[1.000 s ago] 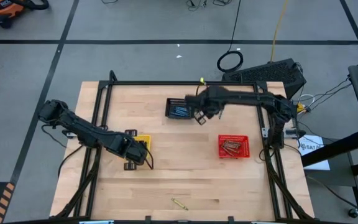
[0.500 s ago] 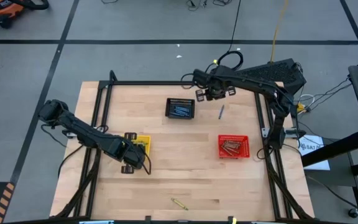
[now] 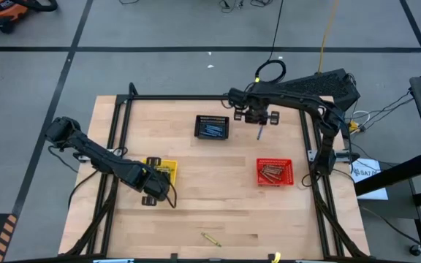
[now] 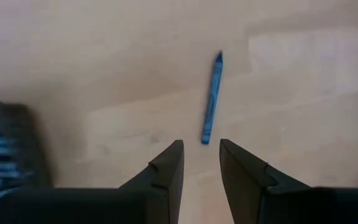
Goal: Sort crayons
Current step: Put the blue crayon into the black bin
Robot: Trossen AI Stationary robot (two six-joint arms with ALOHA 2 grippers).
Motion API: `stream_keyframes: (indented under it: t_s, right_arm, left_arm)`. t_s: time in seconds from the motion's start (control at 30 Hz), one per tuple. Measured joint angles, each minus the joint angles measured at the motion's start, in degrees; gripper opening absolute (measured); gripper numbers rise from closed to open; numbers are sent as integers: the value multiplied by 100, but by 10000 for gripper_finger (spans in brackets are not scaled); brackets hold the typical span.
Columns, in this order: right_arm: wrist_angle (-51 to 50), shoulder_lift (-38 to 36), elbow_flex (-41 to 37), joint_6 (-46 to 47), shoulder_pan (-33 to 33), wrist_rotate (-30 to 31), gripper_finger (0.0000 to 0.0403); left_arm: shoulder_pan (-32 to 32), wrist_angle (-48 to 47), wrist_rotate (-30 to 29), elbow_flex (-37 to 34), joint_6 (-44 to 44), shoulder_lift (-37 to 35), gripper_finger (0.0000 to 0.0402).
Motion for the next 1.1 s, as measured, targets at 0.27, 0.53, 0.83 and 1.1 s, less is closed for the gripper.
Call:
stream_keyframes:
  t_s: [0.27,0.53,0.83,1.1]
  right_arm:
    - [769,11,-892,-19,-69,-504,91]
    - [1052,11,-1412,39,-242,-545,91]
    - [1406,13,-1566,-14,-334,-545,91]
    - [2042,13,-1968,62,-387,-701,91]
  left_arm:
    - [-29,21,-61,0,34,0,80]
    - [-25,21,-65,0,69,0,80]
    - [-25,238,-65,0,328,0,80]
    - [-25,260,-65,0,301,0,80]
